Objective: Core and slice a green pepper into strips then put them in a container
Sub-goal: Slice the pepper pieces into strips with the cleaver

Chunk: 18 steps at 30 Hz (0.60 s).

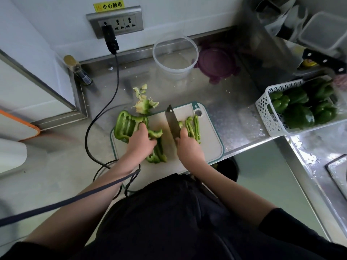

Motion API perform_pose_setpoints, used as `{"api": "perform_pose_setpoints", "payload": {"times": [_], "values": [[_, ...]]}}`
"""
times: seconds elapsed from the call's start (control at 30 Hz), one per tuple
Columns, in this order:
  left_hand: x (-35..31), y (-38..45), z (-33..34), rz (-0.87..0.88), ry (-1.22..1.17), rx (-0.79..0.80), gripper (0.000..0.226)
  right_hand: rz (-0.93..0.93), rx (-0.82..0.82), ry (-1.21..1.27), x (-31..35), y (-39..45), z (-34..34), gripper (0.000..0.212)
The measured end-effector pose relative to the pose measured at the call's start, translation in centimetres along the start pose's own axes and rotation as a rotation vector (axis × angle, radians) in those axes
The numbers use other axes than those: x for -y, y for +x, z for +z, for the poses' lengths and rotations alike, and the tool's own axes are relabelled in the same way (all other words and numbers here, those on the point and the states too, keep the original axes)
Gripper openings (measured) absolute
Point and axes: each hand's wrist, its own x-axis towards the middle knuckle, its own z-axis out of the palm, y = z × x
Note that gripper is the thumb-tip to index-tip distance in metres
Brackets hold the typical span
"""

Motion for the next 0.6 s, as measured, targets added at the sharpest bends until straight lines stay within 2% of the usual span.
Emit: {"api": "perform_pose_setpoints", "payload": {"times": [0.17,0.27,0.37,0.4,0.47,0.53,0.6], "values": [[0.0,0.0,0.3,-0.022,-0.008,0.039,0.032,0.063,-0.143,0.326,-2.4,-0.3,-4.3,0.014],[0.1,0.4,0.2,-0.035,-0.012,0.060,0.035,0.128,-0.077,0.425,-3.2,-0.1,-5.2,0.022],[0.1,0.8,-0.3,-0.029,0.033,0.089,0.044,0.101,-0.053,0.470,-3.2,-0.1,-4.7,0.017],[0.1,0.9,-0.4,0.000,0.101,0.094,0.048,0.078,-0.096,0.413,-3.1,-0.1,-4.5,0.017],[0.0,0.9,-0.7,0.072,0.271,0.092,0.053,0.000,-0.189,0.098,-3.1,-0.2,-4.3,0.019],[-0.1,1.0,-1.0,0.128,0.383,0.083,0.050,-0.078,-0.214,-0.284,-3.1,-0.5,-4.1,0.018],[0.0,1.2,-1.2,0.162,0.434,0.083,0.044,-0.119,-0.211,-0.480,-3.1,-0.9,-3.9,0.017]]}}
